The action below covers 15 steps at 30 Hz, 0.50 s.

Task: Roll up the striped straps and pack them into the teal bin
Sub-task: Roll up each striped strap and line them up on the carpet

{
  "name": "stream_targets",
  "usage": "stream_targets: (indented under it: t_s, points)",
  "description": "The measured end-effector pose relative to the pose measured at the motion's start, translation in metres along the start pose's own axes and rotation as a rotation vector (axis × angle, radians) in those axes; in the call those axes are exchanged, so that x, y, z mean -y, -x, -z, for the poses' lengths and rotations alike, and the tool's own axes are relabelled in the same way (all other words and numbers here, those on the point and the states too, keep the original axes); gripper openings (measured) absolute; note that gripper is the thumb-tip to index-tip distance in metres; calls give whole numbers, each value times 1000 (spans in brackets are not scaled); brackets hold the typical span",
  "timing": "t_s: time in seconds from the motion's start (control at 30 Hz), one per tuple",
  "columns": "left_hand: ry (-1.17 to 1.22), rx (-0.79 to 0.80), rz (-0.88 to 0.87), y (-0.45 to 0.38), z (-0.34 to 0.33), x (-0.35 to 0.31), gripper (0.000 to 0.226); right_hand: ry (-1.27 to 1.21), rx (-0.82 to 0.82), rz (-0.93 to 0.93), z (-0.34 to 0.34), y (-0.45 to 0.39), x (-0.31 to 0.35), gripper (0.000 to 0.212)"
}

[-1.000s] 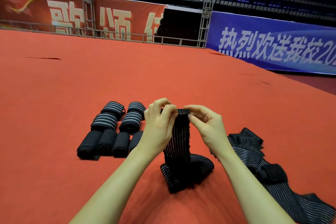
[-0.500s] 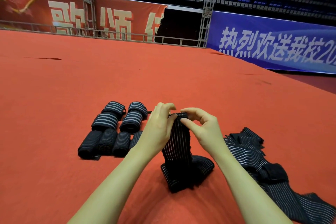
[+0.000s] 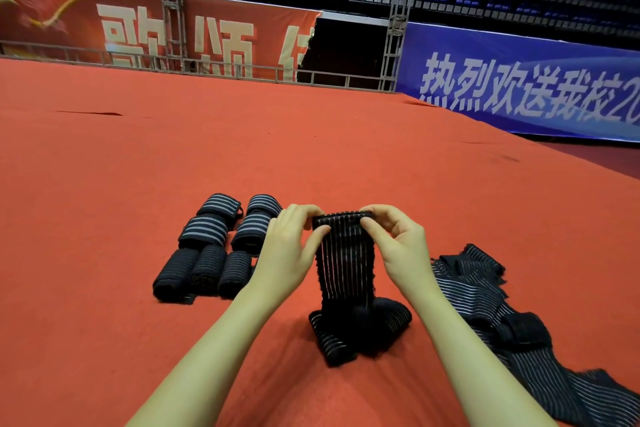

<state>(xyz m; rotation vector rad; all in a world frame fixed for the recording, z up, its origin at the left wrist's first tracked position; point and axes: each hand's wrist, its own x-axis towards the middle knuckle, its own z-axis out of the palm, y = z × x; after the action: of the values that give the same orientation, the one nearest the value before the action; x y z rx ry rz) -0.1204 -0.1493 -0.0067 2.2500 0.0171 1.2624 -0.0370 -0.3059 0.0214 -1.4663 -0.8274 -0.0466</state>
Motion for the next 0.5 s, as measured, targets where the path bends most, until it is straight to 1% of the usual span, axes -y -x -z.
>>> stream_targets:
  t_s: [0.1, 0.23, 0.37, 0.43, 0.5]
  points:
    - [15, -12, -23, 1, 1, 0, 24, 16, 11, 18, 0, 2, -4, 21]
    - [70, -14, -23, -9, 5, -8, 22, 40, -9, 63, 2, -3, 2, 19]
    - [160, -30, 32, -29, 11, -20, 4, 54, -9, 145, 4, -17, 19, 22]
    - [252, -25, 105, -42, 17, -28, 9, 51, 60, 176, 9, -27, 31, 24]
    - [318, -14, 124, -58, 24, -33, 15, 36, 111, 192, 13, -40, 44, 26]
